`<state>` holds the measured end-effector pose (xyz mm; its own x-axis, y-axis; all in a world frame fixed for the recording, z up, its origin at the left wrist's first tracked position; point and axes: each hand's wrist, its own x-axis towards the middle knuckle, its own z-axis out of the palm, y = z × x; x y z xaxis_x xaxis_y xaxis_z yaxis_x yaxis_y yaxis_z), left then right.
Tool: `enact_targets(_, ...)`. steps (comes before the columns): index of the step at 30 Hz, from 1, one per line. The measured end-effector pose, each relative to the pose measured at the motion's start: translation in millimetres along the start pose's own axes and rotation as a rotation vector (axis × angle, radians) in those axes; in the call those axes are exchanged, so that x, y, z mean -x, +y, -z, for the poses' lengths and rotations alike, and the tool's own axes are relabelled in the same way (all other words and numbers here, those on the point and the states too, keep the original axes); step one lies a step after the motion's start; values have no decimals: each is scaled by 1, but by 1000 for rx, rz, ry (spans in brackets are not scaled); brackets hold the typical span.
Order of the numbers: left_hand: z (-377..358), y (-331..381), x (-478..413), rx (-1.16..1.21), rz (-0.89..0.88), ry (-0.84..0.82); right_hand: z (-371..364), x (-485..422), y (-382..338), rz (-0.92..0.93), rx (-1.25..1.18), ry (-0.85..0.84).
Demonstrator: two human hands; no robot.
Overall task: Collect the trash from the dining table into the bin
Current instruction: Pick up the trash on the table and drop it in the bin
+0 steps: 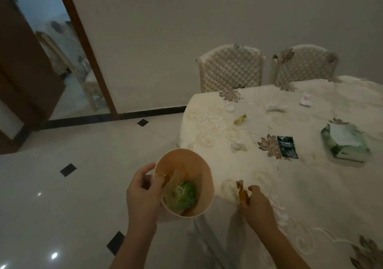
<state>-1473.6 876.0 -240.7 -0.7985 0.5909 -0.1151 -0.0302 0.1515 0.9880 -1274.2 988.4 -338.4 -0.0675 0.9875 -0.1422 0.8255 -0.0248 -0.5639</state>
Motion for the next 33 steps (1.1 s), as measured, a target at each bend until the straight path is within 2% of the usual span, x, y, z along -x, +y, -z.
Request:
enact_targets(3,4,4,-19,10,-3,-55,18,3,-28,40,-165,139)
enact_targets(6,7,8,-34,29,3,-107,42,12,-79,252,-329,332)
enact_targets(8,9,10,-42,31,-3,-140,52,22,-113,391,-400,374)
enact_targets(11,14,14,-51,36,-16,-186,50,36,-153,535,-376,256)
enact_targets(14,19,16,-58,51,-17,-216,28,44,-177,618,-140,18)
enact_targets(18,21,14,-67,64,-25,-241,-8,32,-193,560,195,-184)
enact_targets(21,20,12,-79,67,-20,-246,-17,22,-193,638,191,-192)
enact_targets(23,14,10,-91,62,-14,-245,-9,14,-189,696,13,-44)
enact_targets(25,6,12,-104,49,-12,-241,3,-3,-180,656,-128,182)
enact_targets(27,-5,17,-118,59,-14,-236,11,-29,-165,532,-207,340)
enact_targets(30,-26,28,-141,59,-46,-246,6,-76,-131,279,-194,345)
enact_targets(33,-52,41,-169,45,-85,-273,-8,-118,-93,112,-142,304)
